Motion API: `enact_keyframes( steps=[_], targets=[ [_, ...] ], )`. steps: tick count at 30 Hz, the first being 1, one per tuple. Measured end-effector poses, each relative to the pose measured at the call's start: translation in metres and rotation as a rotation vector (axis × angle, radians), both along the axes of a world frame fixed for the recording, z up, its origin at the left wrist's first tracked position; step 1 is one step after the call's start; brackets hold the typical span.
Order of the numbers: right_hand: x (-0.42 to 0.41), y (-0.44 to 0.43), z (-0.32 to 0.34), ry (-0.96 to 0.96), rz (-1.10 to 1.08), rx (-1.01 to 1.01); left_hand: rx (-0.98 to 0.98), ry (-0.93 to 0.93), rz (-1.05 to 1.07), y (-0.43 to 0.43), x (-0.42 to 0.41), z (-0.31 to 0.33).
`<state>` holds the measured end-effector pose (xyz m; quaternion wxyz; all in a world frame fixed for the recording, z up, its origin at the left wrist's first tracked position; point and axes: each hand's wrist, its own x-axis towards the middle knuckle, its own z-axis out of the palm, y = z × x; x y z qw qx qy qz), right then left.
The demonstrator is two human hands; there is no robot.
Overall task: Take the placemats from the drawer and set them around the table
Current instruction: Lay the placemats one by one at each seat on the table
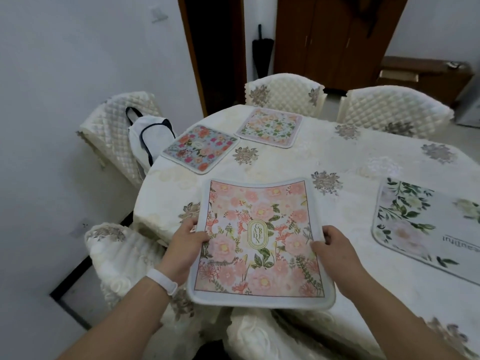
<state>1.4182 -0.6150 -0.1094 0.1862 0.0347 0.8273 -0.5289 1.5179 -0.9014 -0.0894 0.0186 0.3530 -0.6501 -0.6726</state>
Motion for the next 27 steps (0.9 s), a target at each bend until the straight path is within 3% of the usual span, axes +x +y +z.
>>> enact_keyframes(
  steps=[17, 27],
  targets=[
    [-0.036, -0.219, -0.084, -0.208, -0.244, 0.138, 0.002, -0.126, -0.278, -0.244, -0.122, -0.095],
    [-0.046, -0.251, -0.122, -0.275, -0.351, 0.257, -0.072, -0.184, -0.422, -0.267, -0.162, -0.144]
  ],
)
